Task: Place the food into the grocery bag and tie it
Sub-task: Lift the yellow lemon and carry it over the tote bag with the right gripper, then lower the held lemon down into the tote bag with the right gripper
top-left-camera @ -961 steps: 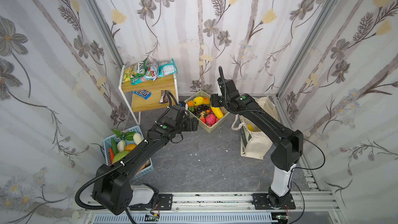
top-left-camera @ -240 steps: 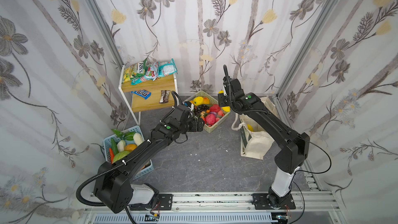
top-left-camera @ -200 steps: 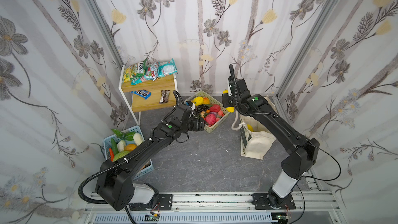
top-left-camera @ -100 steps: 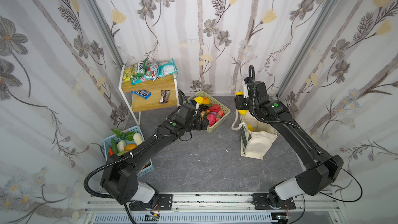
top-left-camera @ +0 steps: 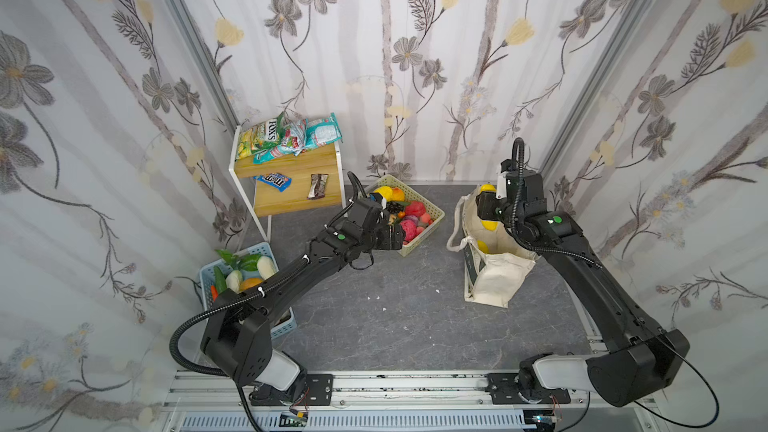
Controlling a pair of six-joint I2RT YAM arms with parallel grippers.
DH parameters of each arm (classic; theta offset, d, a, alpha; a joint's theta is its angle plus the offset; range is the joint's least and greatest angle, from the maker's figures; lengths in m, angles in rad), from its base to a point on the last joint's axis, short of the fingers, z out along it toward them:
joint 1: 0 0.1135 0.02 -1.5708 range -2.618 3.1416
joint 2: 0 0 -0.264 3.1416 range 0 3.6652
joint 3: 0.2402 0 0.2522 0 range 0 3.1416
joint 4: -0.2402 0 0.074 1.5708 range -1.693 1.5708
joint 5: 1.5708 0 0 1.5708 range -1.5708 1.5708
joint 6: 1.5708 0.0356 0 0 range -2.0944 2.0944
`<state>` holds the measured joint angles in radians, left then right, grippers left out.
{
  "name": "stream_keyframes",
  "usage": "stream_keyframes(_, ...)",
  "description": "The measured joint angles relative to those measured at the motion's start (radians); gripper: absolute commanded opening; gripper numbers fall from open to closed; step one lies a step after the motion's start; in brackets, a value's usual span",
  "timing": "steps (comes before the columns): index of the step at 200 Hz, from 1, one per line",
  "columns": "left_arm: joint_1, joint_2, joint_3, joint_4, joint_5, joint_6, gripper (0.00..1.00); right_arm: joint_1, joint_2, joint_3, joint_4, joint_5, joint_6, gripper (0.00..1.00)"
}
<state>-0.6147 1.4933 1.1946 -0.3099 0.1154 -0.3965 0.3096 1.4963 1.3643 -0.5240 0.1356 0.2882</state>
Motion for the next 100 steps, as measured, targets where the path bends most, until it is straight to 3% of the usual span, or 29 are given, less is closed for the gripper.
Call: stream_keyframes(100,-0.001,-0.003,0.0,-0.002,-0.019,0.001,0.9,-0.058,0.014,-0.13,0.055,-0.045,0.025,0.52)
